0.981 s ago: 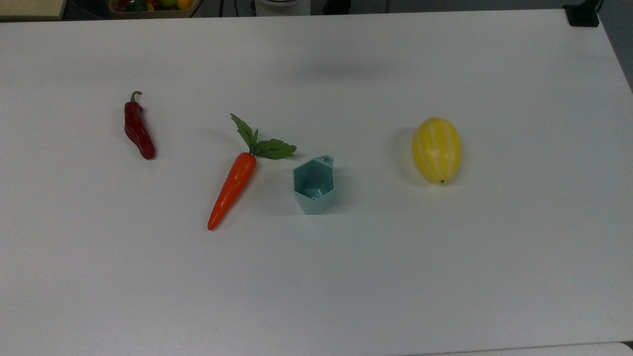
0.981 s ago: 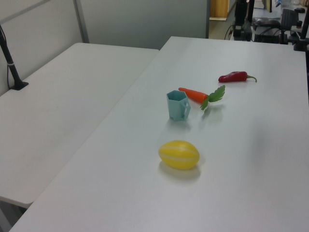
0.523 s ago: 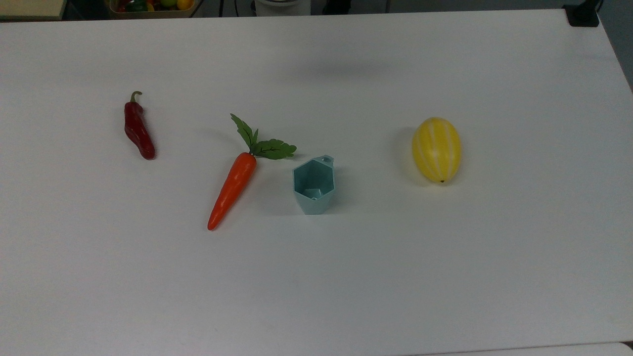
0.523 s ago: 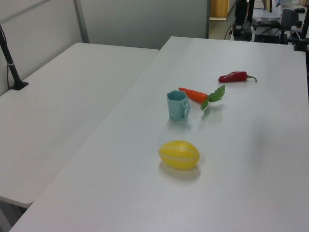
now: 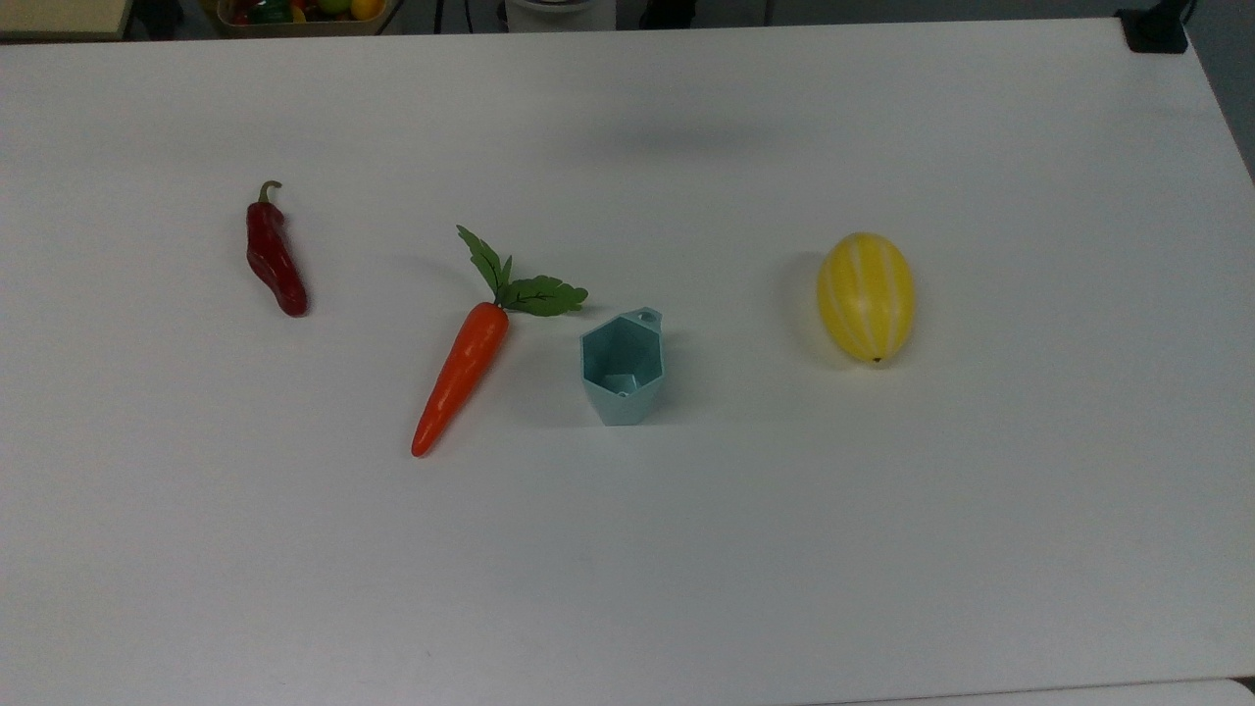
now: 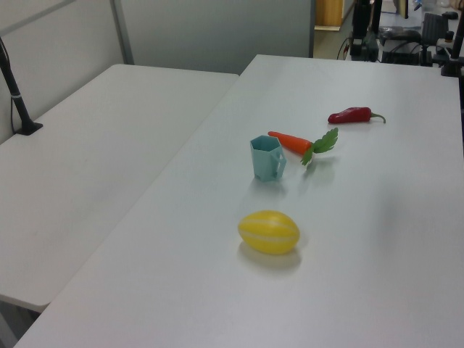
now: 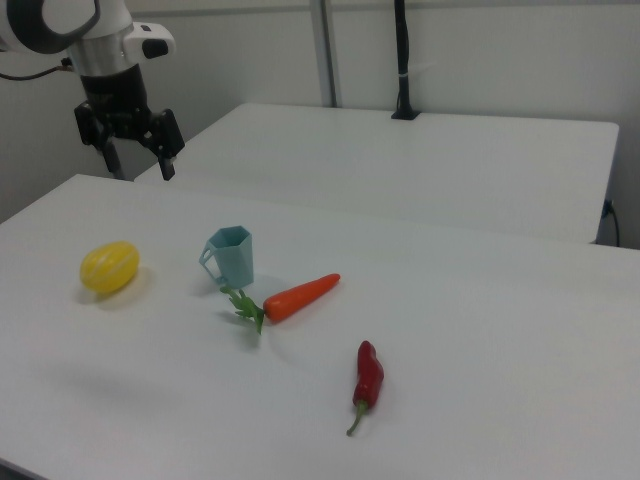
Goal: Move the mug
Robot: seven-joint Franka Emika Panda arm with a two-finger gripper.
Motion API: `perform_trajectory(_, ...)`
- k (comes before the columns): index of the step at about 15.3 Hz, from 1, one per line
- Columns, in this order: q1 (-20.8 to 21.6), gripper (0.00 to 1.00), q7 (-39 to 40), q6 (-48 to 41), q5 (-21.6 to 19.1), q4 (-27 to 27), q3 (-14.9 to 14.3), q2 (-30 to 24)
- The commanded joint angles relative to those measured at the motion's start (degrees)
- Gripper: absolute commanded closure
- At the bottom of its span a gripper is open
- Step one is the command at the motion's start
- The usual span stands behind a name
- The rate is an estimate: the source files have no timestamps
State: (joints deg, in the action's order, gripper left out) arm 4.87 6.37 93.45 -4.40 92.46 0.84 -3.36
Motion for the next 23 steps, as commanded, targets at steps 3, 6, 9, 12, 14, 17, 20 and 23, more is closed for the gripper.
perform_trajectory(3,0.9,0.0,-11.4,3.3,0.3,1.8,-0.5,-0.2)
perform_trajectory(6,1.0,0.0,-16.6,5.6,0.4,2.4,-0.5,1.0)
perform_trajectory(9,2.5,0.0,-23.0,11.5,3.0,7.5,-0.4,0.8)
perform_trajectory(12,3.8,0.0,-29.2,17.2,5.2,10.5,-0.3,1.4)
perform_trajectory(14,4.0,0.0,-31.2,21.2,5.2,12.6,-0.3,1.9)
perform_trajectory(17,4.6,0.0,-34.9,26.5,5.3,13.7,-0.1,4.3)
perform_trajectory(20,5.5,0.0,-38.3,31.8,6.4,14.0,0.0,7.0)
perform_trajectory(23,6.6,0.01,-42.7,37.1,7.8,14.2,0.1,10.1)
